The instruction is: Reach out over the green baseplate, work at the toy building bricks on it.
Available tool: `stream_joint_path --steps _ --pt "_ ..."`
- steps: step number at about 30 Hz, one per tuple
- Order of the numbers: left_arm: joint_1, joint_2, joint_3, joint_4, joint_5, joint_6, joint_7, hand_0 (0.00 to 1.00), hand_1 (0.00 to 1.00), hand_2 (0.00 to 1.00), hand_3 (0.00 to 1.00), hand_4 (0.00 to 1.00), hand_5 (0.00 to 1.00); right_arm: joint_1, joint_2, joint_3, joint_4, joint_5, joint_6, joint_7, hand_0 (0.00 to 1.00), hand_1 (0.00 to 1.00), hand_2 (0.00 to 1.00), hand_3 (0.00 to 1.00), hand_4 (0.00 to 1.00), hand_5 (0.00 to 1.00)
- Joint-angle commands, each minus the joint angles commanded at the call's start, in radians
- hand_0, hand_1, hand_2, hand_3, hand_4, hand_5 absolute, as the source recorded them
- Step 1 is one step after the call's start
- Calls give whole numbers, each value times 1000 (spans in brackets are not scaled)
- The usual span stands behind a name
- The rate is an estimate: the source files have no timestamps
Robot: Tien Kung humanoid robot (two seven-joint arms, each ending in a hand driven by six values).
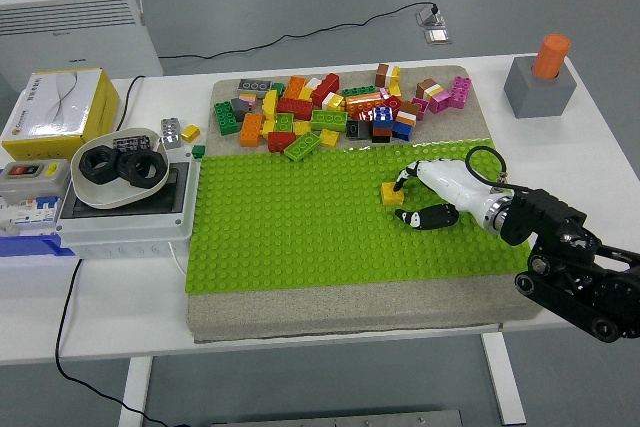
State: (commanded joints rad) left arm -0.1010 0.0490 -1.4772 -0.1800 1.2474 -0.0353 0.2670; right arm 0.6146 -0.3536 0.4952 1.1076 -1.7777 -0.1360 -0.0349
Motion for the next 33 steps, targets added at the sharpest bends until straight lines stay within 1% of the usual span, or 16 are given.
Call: stream_joint_path --steps 12,16,18,23,25,28,33 --pt "1 4 3 0 0 -1 -2 629 490 607 732 998 998 10 4 -11 -2 -2 8 -6 873 856 838 644 643 407" --pt "0 4 5 0 -2 1 -1 629 490 607 732 998 998 0 0 2 5 -4 4 -4 873 856 838 644 643 407" --pt "-1 3 6 0 -5 2 -2 629 490 607 733 998 998 -6 -2 11 12 0 -2 -1 871 856 838 643 656 425" --pt "0 5 4 0 -3 2 -3 629 489 607 732 998 998 -16 -16 27 37 54 -37 23 867 850 835 648 649 424" --pt "1 6 5 0 -4 2 -3 629 489 607 732 998 998 -17 -24 30 44 93 -58 42 867 850 835 648 649 424" --pt "2 5 8 0 -7 2 -3 629 489 607 732 998 998 -18 -33 35 50 134 -77 60 867 850 835 648 649 424" --pt "4 3 9 0 -14 3 -6 628 484 606 732 998 998 -24 -50 47 75 224 -122 113 864 846 833 650 646 418"
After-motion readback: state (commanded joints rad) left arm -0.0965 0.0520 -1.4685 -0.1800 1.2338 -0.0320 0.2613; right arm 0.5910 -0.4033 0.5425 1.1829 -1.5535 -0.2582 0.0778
